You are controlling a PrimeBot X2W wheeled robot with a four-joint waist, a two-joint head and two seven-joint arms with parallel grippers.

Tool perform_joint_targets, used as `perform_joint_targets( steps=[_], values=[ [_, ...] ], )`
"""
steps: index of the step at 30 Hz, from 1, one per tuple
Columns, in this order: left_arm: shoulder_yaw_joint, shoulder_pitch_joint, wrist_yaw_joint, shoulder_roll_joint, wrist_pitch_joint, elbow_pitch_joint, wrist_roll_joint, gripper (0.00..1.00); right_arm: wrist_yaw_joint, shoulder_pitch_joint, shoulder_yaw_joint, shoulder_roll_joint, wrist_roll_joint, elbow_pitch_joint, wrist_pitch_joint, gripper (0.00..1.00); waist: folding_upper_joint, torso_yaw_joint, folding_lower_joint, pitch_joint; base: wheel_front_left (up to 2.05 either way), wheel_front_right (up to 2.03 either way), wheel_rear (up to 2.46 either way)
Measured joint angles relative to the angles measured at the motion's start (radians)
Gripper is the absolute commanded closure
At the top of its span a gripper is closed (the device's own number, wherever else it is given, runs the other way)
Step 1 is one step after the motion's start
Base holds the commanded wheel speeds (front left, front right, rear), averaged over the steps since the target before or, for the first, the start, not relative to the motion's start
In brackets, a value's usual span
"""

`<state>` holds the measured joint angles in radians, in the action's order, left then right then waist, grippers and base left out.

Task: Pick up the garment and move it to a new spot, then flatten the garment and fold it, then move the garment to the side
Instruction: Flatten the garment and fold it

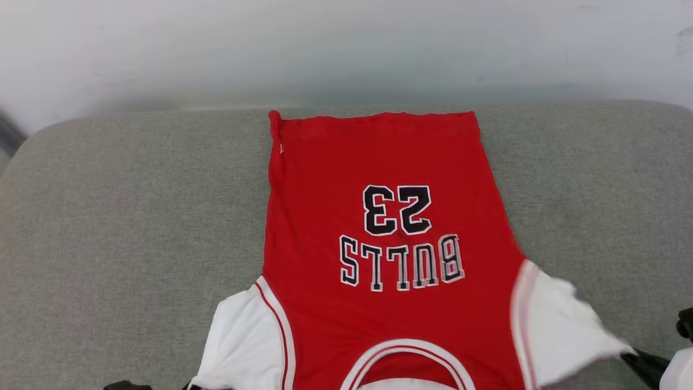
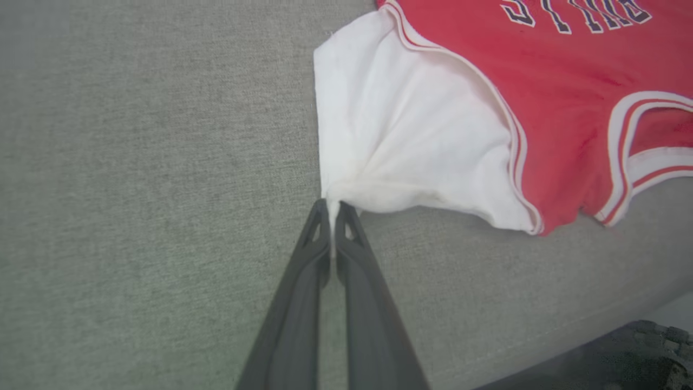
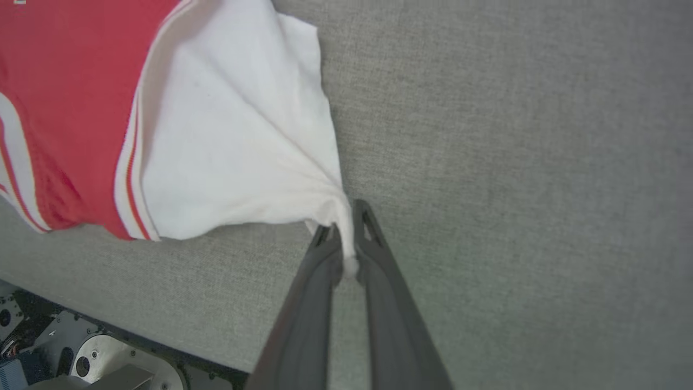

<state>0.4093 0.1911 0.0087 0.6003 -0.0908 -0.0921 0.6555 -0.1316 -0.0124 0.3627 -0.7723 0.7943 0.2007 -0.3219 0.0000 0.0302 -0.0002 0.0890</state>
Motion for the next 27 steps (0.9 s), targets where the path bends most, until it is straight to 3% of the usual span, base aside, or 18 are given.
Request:
perform_joint_targets(
  steps=[14,23,27],
  values=[
    [0.045,-0.011,0.036,0.019,0.114,0.275,-0.017,1.00,0.001,0.101,-0.249,0.089,-0.018,-0.192,-0.208,0.00,0.0000,0.061,0.0002,0.058,0.00,0.00,0.00],
    [0.072,-0.028,0.046,0.011,0.155,0.446,-0.021,1.00,0.001,0.423,-0.398,0.208,-0.162,-0.173,-0.579,0.00,0.0000,0.148,0.0003,0.168,0.00,0.00,0.00],
    [0.101,-0.067,0.035,0.001,0.169,0.483,-0.049,1.00,0.001,0.603,-0.432,0.227,-0.268,-0.119,-0.746,0.00,0.0000,0.200,0.0004,0.237,0.00,0.00,0.00]
  ],
)
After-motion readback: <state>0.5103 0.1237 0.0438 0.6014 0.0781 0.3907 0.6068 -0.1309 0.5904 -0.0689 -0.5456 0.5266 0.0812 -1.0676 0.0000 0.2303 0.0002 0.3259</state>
